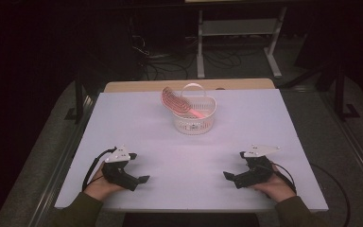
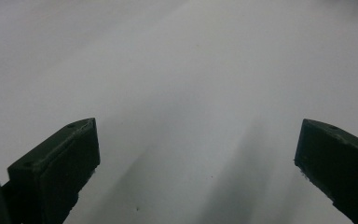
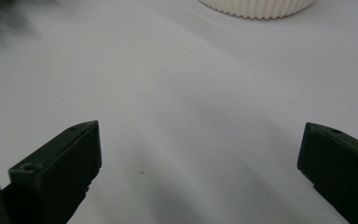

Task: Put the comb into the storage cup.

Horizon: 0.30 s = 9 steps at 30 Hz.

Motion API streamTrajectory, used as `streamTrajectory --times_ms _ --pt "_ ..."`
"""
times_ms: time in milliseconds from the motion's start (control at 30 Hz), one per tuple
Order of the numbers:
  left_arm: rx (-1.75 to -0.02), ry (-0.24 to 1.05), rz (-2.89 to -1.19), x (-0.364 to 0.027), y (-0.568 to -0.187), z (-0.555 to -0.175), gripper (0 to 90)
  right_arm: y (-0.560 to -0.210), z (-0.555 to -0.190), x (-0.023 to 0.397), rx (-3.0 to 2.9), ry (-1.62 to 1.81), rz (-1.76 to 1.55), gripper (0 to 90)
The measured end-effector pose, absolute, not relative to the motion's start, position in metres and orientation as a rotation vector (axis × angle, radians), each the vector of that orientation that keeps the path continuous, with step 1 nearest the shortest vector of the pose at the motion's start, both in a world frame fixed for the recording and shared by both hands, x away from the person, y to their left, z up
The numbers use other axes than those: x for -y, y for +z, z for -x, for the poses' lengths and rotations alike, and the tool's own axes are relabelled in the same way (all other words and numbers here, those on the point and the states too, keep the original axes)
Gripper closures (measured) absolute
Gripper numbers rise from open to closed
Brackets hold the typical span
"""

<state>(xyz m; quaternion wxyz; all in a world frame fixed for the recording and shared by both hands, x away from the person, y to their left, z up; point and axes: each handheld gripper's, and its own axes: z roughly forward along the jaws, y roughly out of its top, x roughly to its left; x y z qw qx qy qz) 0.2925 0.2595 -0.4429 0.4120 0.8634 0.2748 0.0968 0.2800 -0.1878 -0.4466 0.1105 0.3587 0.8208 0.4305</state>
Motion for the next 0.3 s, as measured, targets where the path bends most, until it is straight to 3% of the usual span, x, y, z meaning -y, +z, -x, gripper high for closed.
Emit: streamTrajectory --times_ms 300 --pt "-0.691 0.242 -2.179 -0.2598 -0.4436 -0.2931 0.0 -0.4471 -0.2805 0.1877 -2.416 1.261 -1.057 0.0"
